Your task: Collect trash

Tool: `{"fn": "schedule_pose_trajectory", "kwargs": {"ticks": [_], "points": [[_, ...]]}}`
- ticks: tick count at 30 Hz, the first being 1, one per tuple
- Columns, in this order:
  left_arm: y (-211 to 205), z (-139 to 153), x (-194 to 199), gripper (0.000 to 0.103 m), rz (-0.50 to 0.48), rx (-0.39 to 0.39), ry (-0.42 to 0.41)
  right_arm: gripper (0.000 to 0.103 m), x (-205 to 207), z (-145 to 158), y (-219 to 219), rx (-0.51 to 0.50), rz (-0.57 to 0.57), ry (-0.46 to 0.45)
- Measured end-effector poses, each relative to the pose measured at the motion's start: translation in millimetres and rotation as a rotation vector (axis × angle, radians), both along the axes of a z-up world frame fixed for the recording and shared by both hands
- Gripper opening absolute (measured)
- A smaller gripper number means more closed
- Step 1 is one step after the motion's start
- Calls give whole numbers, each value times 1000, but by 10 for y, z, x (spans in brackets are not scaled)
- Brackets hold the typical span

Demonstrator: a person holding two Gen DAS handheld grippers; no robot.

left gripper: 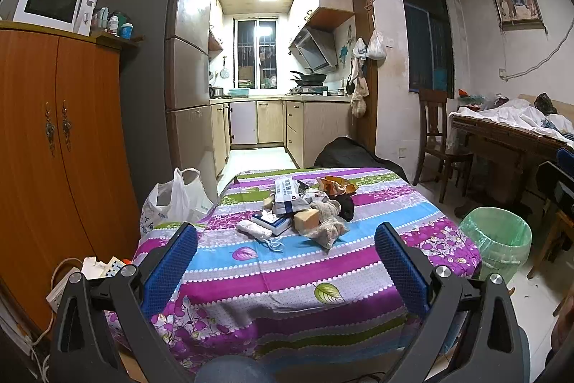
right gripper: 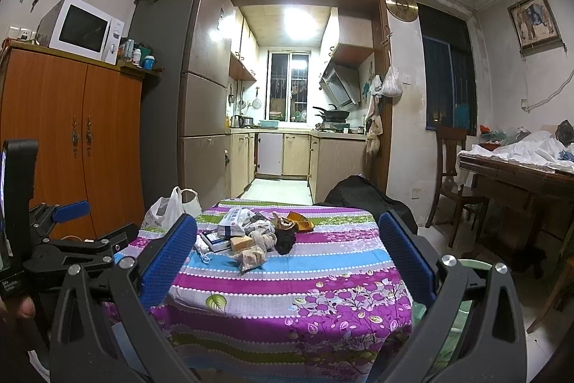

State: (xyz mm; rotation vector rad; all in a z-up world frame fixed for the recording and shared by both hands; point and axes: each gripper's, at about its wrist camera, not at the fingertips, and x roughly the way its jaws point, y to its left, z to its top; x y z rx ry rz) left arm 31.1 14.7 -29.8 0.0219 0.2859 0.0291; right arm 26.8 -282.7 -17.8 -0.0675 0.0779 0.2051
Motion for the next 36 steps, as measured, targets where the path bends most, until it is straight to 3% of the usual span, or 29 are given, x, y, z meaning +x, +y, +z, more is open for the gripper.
{"fn": "schedule_pose_trajectory", "kwargs": {"ticks": [36], "points": [[56, -83, 20, 98, 4, 5, 21, 98, 19, -68, 77, -10, 25, 32]]}}
